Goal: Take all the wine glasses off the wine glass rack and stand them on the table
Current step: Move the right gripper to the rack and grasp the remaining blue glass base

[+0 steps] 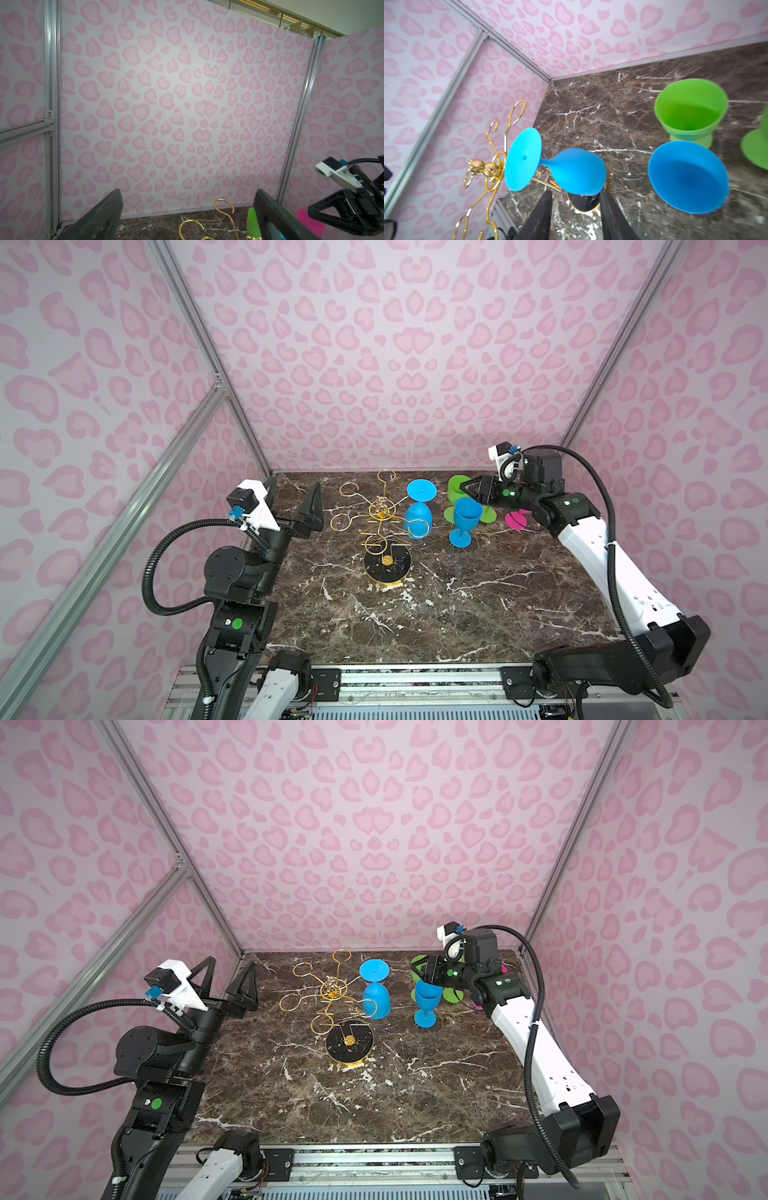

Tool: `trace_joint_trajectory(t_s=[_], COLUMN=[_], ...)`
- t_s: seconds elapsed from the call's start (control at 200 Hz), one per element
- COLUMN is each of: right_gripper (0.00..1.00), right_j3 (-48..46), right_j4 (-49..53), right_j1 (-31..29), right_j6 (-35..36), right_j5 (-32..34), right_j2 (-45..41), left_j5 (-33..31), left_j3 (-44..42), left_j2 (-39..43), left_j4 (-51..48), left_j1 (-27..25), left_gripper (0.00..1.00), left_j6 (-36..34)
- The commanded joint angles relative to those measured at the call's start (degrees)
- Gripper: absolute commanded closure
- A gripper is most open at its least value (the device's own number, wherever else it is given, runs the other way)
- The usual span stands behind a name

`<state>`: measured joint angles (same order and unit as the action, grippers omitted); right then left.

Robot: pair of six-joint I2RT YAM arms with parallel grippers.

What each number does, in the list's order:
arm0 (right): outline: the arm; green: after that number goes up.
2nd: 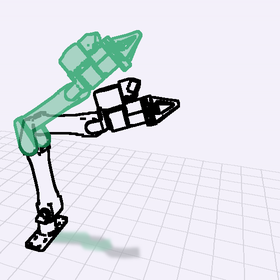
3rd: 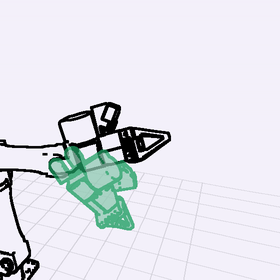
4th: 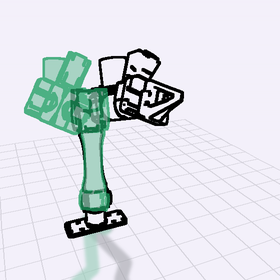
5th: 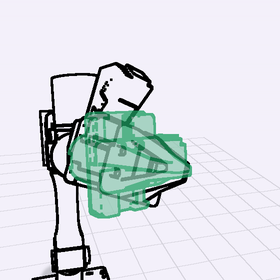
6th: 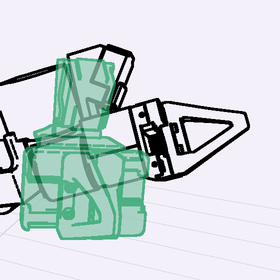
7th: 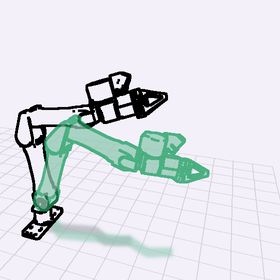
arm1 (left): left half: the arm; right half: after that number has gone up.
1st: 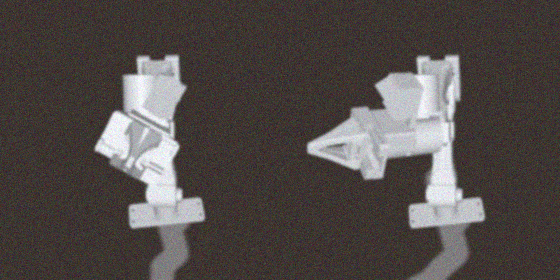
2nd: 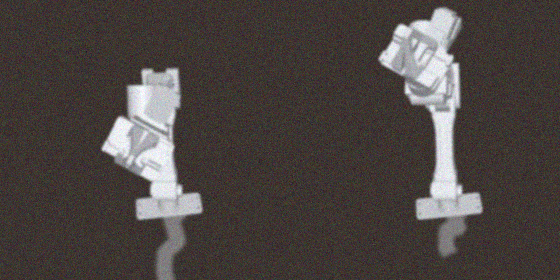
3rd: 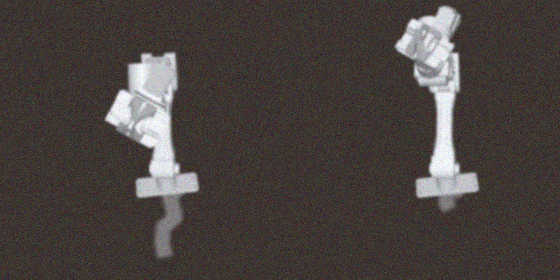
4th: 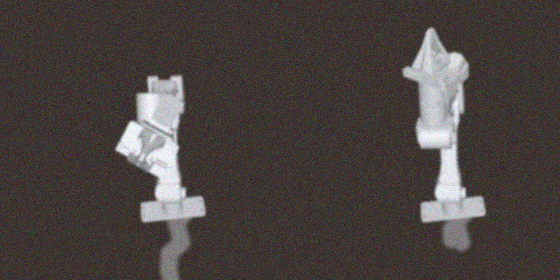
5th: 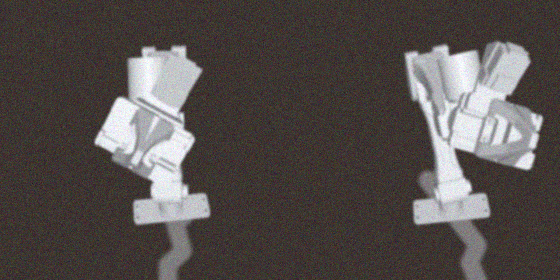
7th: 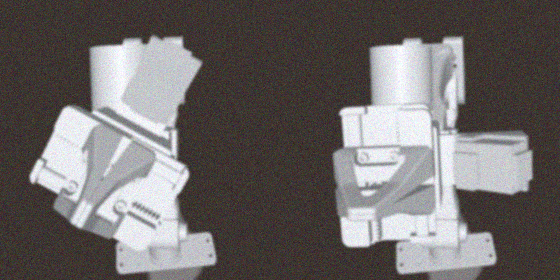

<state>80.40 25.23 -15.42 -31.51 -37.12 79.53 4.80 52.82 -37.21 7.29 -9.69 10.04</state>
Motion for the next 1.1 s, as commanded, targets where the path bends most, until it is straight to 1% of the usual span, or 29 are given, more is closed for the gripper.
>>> trace_joint_trajectory(t_s=[0.0,0.175,0.32,0.46,0.69,0.93,1.095], right_gripper=[0.61,0.59,0.58,0.58,0.58,0.66,0.74], right_j3=[-1.25,-0.91,-0.17,-0.33,-0.29,-0.49,-1.15], right_j4=[-11.91,-14.16,-14.25,-14.15,-14.85,-15.84,-17.44], right_j1=[-0.71,-3.31,-5.26,-6.19,-7.25,-7.48,-7.6], right_j6=[-7.77,-9.33,-9.27,-9.1,-9.54,-10.47,-11.8], right_j5=[-6.14,-6.03,-5.53,-3.95,-3.75,-4.22,-4.53], right_j2=[1.22,3.33,5.09,6.08,7.53,7.88,7.93], left_j5=[0.92,1.22,1.49,1.62,1.71,1.82,1.81], left_j3=[0.65,0.36,0.66,0.87,0.8,0.96,1.02], left_j2=[0.38,1.22,1.44,1.53,1.53,1.7,1.79], left_j4=[0.45,0.02,-0.35,-0.61,-0.79,-1.05,-1.14], left_j1=[0.03,0.03,0.04,0.03,0.04,0.04,0.08], left_gripper=[0.0,0.0,0.01,0.01,0.01,0.02,0.02], left_j6=[0.53,0.8,0.51,0.33,0.18,0.06,0.1])
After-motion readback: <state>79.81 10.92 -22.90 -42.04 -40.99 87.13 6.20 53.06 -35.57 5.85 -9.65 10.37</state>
